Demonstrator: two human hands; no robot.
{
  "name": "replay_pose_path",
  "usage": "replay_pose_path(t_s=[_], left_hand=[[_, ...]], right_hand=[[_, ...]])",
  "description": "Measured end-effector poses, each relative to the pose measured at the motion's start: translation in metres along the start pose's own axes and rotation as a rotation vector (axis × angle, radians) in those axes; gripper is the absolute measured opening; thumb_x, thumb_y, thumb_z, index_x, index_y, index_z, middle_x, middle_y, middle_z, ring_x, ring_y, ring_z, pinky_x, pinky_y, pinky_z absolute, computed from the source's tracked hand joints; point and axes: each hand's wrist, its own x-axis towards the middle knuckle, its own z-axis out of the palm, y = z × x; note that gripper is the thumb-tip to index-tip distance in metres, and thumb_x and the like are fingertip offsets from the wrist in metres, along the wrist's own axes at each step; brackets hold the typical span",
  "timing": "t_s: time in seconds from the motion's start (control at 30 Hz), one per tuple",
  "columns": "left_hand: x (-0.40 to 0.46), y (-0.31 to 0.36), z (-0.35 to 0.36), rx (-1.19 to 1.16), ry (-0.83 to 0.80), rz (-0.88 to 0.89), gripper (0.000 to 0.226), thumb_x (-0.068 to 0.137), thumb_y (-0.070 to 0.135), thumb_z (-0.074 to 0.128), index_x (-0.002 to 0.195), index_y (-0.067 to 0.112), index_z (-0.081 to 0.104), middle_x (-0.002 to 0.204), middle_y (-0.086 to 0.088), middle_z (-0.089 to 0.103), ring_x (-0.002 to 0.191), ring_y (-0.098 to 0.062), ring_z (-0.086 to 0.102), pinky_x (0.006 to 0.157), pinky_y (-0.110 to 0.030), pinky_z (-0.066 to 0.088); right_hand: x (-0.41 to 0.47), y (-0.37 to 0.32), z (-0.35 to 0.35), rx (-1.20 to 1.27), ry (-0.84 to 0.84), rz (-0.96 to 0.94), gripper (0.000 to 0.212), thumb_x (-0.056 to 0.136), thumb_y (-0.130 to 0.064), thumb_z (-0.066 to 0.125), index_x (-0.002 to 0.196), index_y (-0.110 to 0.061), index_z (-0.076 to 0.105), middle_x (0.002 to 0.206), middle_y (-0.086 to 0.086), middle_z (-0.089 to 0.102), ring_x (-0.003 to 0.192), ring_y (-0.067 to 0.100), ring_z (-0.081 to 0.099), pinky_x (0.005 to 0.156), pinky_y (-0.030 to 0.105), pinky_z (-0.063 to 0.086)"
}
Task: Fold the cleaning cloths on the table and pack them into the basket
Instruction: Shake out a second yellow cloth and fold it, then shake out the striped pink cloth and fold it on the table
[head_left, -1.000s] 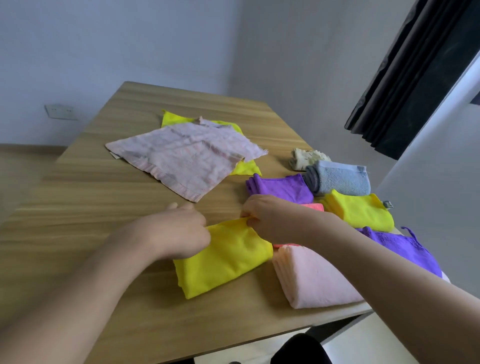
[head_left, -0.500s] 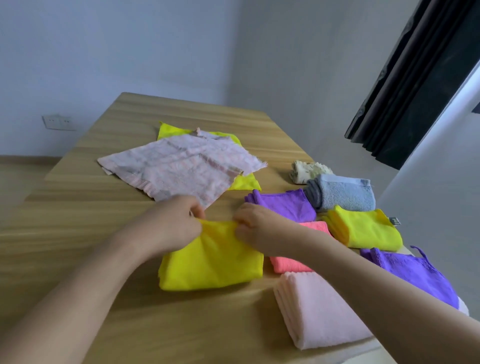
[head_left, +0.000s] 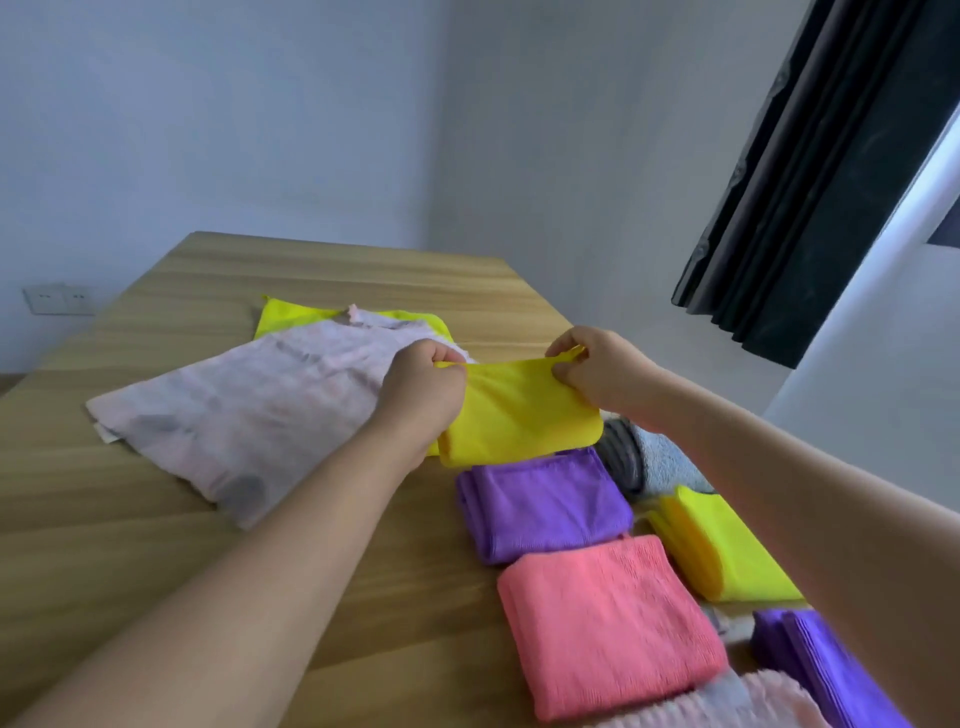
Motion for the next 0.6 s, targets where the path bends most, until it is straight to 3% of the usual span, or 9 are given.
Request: replay_pose_path(t_s=[0.2,0.3,0.37,0.47,0.57,0.6], left_hand=[[0.046,-0.034,0.047,0.077,-0.018,-0.131,0.013,0.082,0.012,0.053,0.083,0.023,0.061,0.091,-0.002,0.064,0.073,-0.018,0.053,0.056,-0.024,0.036],[0.054,-0.046,0.055,0.110,-0.197,-0.137,0.009,0.084,0.016,0.053,0.082,0.022,0.060,0.085,0.000,0.061,0.079,-0.020,0.054,0.067,-0.027,0.042],[0.061,-0.053,0.047,0.167,-0.224,-0.066,0.011,0.081,0.020,0.055,0.087,0.026,0.062,0.090,0.004,0.064,0.089,-0.020,0.060,0.078,-0.031,0.049],[0.076,-0.055,0.017,0.253,-0.199,0.070,0.016,0.076,0.020,0.054,0.086,0.028,0.062,0.087,0.006,0.064,0.084,-0.020,0.063,0.079,-0.037,0.055],[0.085,-0.048,-0.017,0.637,-0.379,0.129,0.006,0.082,0.021,0.057,0.081,0.025,0.061,0.088,0.004,0.066,0.084,-0.016,0.062,0.079,-0.033,0.052],[0.084,-0.044,-0.026,0.790,-0.467,0.105,0.006,0.083,0.026,0.059,0.081,0.021,0.060,0.085,0.002,0.066,0.080,-0.016,0.062,0.072,-0.031,0.051]], right_hand=[[0.048,0.028,0.018,-0.242,-0.015,-0.024,0.024,0.088,-0.010,0.052,0.108,-0.017,0.063,0.099,0.007,0.058,0.079,0.021,0.051,0.052,0.024,0.036],[0.061,0.037,0.031,-0.516,-0.097,-0.059,0.031,0.087,-0.010,0.047,0.113,-0.016,0.063,0.116,0.009,0.058,0.097,0.028,0.057,0.073,0.030,0.049],[0.068,0.036,0.039,-0.632,-0.103,-0.112,0.032,0.087,-0.014,0.048,0.115,-0.019,0.062,0.122,0.007,0.054,0.113,0.030,0.052,0.091,0.035,0.046],[0.078,0.023,0.057,-0.554,-0.088,-0.215,0.031,0.086,-0.017,0.051,0.115,-0.023,0.063,0.122,0.005,0.055,0.116,0.028,0.050,0.094,0.035,0.043],[0.084,0.008,0.079,-0.410,-0.157,-0.232,0.033,0.087,-0.018,0.050,0.118,-0.022,0.062,0.126,0.002,0.057,0.120,0.023,0.051,0.096,0.032,0.043],[0.086,0.003,0.085,-0.371,-0.175,-0.220,0.035,0.088,-0.016,0.050,0.120,-0.021,0.060,0.130,0.001,0.056,0.122,0.021,0.050,0.097,0.031,0.042]])
